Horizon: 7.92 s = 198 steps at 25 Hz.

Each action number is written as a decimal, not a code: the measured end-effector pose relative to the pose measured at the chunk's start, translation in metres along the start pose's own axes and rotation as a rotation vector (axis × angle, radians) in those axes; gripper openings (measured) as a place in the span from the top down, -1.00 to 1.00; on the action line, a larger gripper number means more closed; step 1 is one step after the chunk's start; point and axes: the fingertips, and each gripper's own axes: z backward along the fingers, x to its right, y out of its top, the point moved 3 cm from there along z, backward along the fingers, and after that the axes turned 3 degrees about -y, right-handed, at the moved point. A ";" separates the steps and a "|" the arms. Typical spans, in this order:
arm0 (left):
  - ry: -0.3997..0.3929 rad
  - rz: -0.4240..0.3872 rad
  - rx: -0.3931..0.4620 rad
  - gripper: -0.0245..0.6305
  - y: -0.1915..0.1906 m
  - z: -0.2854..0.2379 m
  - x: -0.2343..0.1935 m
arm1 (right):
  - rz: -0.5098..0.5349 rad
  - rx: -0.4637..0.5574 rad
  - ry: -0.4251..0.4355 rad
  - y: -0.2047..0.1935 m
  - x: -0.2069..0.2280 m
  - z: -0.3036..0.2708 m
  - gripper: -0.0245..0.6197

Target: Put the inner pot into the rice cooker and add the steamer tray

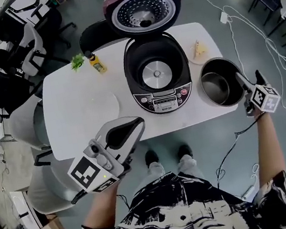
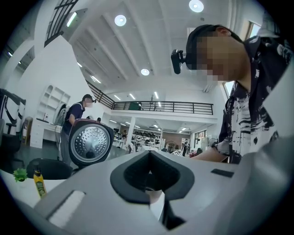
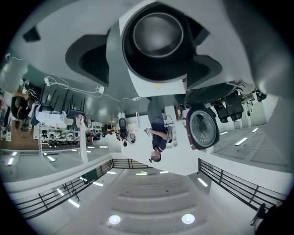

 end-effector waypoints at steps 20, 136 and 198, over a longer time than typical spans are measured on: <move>0.046 0.021 -0.037 0.91 -0.014 -0.016 -0.013 | -0.163 -0.647 0.033 -0.127 0.041 -0.080 -0.62; 0.336 0.070 0.200 0.91 -0.013 0.199 -0.059 | 0.719 -0.925 -0.082 0.000 -0.260 -0.182 0.76; 0.360 0.037 0.185 0.91 -0.011 0.220 -0.032 | 0.345 -0.283 0.698 -0.059 -0.619 -0.118 0.64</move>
